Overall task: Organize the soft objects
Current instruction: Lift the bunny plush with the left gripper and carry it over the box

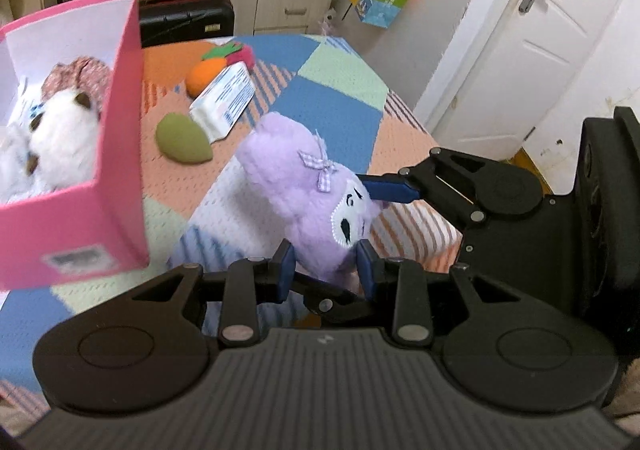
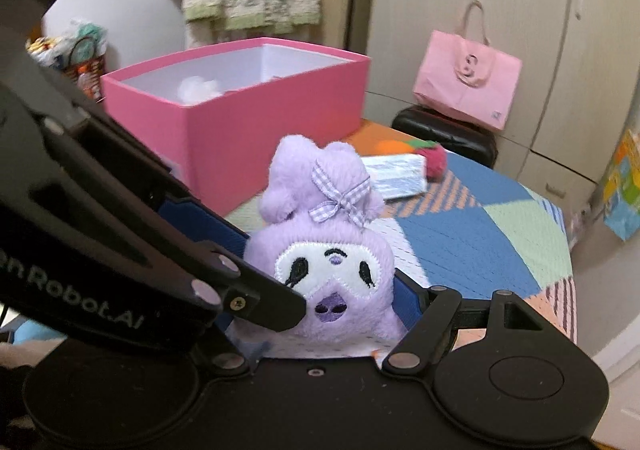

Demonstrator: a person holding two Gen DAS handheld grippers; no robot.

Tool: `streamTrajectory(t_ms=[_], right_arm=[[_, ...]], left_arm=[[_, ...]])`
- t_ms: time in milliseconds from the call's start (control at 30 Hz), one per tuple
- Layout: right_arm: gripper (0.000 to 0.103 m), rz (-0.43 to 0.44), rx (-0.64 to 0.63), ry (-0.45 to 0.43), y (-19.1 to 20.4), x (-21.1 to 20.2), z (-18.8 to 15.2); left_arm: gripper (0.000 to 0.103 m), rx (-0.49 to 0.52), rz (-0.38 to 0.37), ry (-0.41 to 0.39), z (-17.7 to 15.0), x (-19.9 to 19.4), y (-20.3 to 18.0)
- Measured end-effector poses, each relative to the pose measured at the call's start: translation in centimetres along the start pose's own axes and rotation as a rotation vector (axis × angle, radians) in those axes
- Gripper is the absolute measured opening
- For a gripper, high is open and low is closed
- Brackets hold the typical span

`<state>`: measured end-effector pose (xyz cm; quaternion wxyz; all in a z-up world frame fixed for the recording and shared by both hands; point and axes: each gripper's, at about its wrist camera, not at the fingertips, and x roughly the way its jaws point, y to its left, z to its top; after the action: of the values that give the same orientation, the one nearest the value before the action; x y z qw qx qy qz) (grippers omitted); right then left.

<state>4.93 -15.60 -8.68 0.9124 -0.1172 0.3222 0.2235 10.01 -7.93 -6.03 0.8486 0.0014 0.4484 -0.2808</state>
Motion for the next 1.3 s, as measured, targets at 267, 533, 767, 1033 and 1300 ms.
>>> streamTrajectory(t_ms=[267, 533, 767, 1033, 1300], right_arm=[[0.079, 0.034, -0.068, 0.011, 4.0, -2.3, 2.3], [0.079, 0.088, -0.078, -0.011, 6.6, -3.0, 6.1], [0.079, 0.083, -0.112, -0.056, 8.2, -2.1, 9.3], [0.079, 0.117, -0.117, -0.121, 8.8, 0.6, 12.7], [0.08, 0.179, -0.046, -0.106, 7.3, 5.2, 16.9]], left_arm=[[0.032, 0.029, -0.024, -0.006, -1.9, -4.8, 1.2], [0.031, 0.044, -0.018, -0.039, -1.6, -9.6, 3.3], [0.031, 0.054, 0.021, -0.082, -0.2, -12.1, 5.7], [0.031, 0.032, 0.067, -0.135, 1.6, -13.6, 9.5], [0.031, -0.042, 0.077, -0.193, 4.7, -13.0, 14.4]])
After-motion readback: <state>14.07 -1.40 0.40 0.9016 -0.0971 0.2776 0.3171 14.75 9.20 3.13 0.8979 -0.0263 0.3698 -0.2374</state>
